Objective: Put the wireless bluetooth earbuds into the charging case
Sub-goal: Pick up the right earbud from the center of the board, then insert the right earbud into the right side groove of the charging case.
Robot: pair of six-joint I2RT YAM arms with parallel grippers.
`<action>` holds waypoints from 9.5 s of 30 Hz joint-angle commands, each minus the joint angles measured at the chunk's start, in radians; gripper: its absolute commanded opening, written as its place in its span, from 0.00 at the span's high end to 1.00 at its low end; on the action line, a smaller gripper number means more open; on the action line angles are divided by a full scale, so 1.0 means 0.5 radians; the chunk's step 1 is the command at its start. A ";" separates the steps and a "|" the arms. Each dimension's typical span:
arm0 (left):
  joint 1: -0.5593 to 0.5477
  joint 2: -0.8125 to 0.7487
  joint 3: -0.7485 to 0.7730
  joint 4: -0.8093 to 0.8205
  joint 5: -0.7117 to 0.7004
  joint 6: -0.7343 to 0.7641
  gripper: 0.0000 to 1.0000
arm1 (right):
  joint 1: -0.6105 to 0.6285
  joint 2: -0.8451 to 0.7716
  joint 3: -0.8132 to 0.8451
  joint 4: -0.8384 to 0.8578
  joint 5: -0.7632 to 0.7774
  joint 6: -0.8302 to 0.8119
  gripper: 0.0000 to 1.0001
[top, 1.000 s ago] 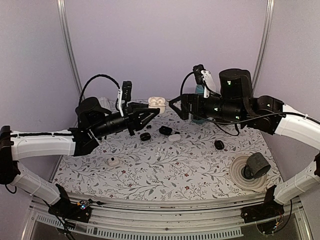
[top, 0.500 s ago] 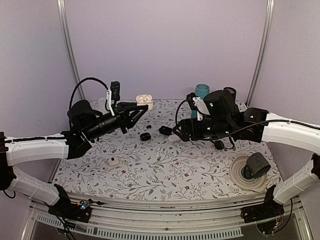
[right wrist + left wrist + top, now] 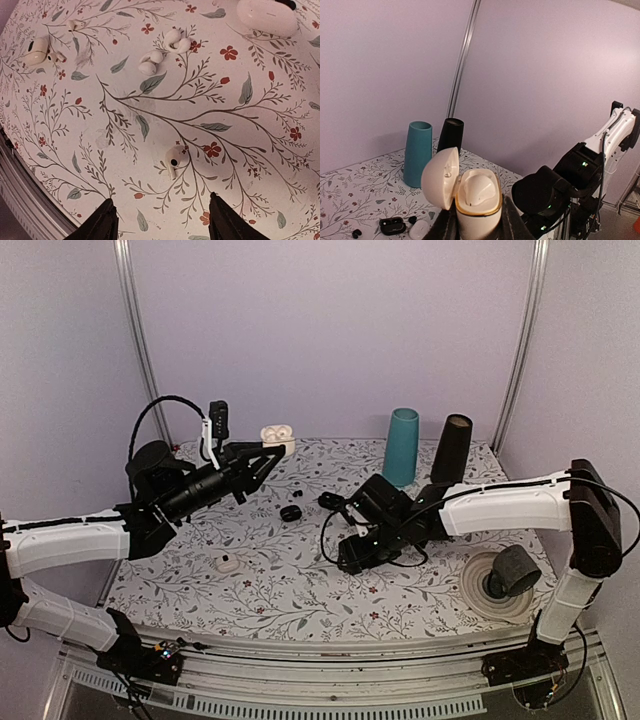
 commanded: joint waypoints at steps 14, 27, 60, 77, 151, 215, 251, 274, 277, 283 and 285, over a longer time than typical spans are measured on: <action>0.052 -0.059 -0.056 0.021 0.009 -0.013 1.00 | 0.011 0.472 0.385 -0.163 0.015 -0.043 0.51; 0.065 -0.063 -0.066 0.027 0.016 -0.021 1.00 | 0.029 0.591 0.458 -0.227 0.064 -0.062 0.62; 0.077 -0.058 -0.070 0.026 -0.010 -0.035 1.00 | 0.135 0.754 0.648 -0.475 0.335 -0.123 0.73; 0.083 -0.064 -0.069 0.019 -0.006 -0.034 1.00 | 0.161 0.850 0.748 -0.562 0.400 -0.157 0.77; -0.229 0.873 0.114 0.921 0.272 -0.294 1.00 | -0.099 -0.755 0.054 0.835 0.333 0.263 0.88; -0.269 0.726 0.286 0.859 0.264 -0.277 1.00 | 0.047 -0.745 -0.155 1.147 0.327 0.135 0.87; -0.269 0.739 0.384 0.687 -0.033 -0.136 1.00 | 0.092 -0.740 -0.134 1.115 0.299 0.121 0.87; -0.288 0.749 0.388 0.570 -0.061 0.052 1.00 | 0.096 -0.707 0.007 0.931 0.161 0.266 0.68; -0.285 0.752 0.379 0.574 -0.064 0.056 1.00 | 0.096 -0.719 0.007 0.926 0.160 0.275 0.67; -0.287 0.769 0.375 0.585 -0.042 0.054 1.00 | 0.097 -0.734 0.004 0.930 0.158 0.267 0.63; -0.288 0.771 0.373 0.589 -0.036 0.050 1.00 | 0.096 -0.741 0.010 0.917 0.168 0.260 0.63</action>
